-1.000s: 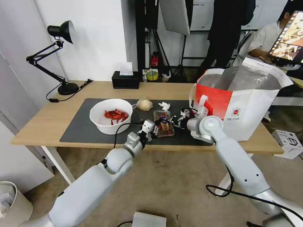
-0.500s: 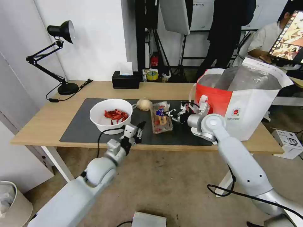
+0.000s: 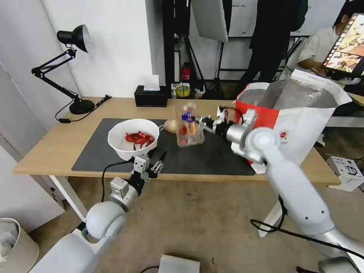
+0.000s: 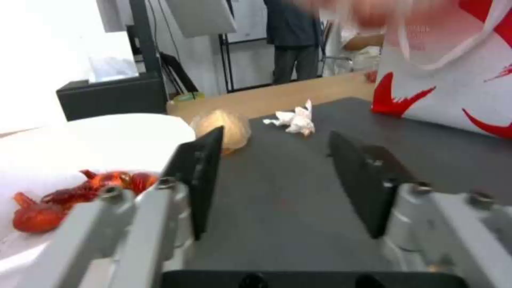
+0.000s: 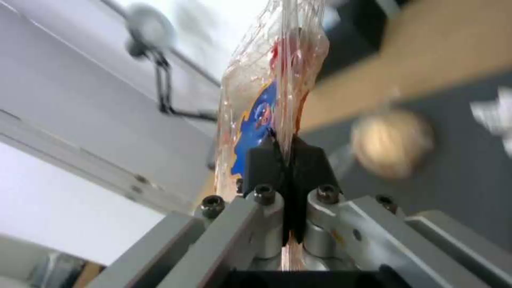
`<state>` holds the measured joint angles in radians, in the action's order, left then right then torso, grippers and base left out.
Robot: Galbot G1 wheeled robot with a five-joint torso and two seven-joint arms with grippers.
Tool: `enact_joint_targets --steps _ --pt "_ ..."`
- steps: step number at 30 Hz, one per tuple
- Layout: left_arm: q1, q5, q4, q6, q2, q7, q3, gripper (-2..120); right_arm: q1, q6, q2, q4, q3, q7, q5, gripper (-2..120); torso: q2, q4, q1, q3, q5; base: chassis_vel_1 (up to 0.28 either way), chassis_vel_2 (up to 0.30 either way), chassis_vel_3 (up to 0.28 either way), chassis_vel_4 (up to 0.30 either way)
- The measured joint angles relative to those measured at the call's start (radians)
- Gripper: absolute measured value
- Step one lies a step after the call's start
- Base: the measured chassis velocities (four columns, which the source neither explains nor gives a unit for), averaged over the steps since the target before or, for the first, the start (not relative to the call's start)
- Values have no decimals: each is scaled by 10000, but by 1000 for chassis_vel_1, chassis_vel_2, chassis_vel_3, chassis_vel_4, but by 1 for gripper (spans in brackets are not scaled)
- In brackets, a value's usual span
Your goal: Pick up the trash from the table and place it into the takeout bag.
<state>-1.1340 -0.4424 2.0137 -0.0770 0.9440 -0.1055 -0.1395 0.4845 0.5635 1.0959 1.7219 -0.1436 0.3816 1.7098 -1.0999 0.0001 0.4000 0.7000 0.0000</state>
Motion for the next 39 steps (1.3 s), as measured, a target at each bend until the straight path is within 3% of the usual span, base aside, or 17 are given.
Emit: enact_joint_targets --steps 3,5,6,8,13,14,17,18,22,24,29,39 --pt "16 -177 36 103 -48 -33 -28 73 -432 -156 -228 252 -326 413 518 0 0 -1 0 0 1 0 0 0 0" --pt "-22 -300 41 244 -102 -88 -88 86 -786 -347 -545 438 -777 917 1050 0 0 1 0 0 0 0 0 0 0" --pt "-22 -300 41 244 -102 -88 -88 86 -786 -347 -545 438 -777 917 1050 0 0 1 0 0 0 0 0 0 0" --pt "-29 -366 71 265 -138 -112 -113 96 -934 -492 -1036 489 -1155 1093 1271 0 -1 1 0 0 1 0 0 0 0" --pt "-42 -480 209 266 -264 -113 -117 100 -875 -723 -2436 486 -2019 1105 1446 0 -1 -4 0 -1 5 0 0 0 0" --pt "-42 -480 209 266 -264 -113 -117 100 -875 -723 -2436 486 -2019 1105 1446 0 -1 -4 0 -1 5 0 0 0 0" --pt "-110 -480 224 266 -312 -81 -117 100 -708 -892 -3532 343 -2596 714 1429 0 -2 -4 0 0 6 0 0 0 0" --pt "-110 -480 224 266 -312 -81 -117 100 -708 -892 -3532 343 -2596 714 1429 0 -2 -4 0 0 6 0 0 0 0" --pt "-86 -447 191 267 -194 -76 -12 100 -491 -939 -4325 36 -2965 125 1091 0 -2 -3 -1 -1 0 0 0 0 0" --pt "-74 -406 188 267 -55 -65 65 100 -79 -1166 -4668 -267 -3067 -669 188 0 -1 -2 -1 -1 0 0 0 0 0" --pt "-113 -390 345 267 -18 -57 110 100 1179 -1796 -4700 -740 -3470 -1800 -1483 0 -1 -3 -1 -1 1 0 0 0 0" --pt "-98 -401 587 258 -165 -57 139 100 2594 -2111 -4378 -286 -3993 -2034 -2058 0 -1 0 0 -1 1 0 0 0 0"
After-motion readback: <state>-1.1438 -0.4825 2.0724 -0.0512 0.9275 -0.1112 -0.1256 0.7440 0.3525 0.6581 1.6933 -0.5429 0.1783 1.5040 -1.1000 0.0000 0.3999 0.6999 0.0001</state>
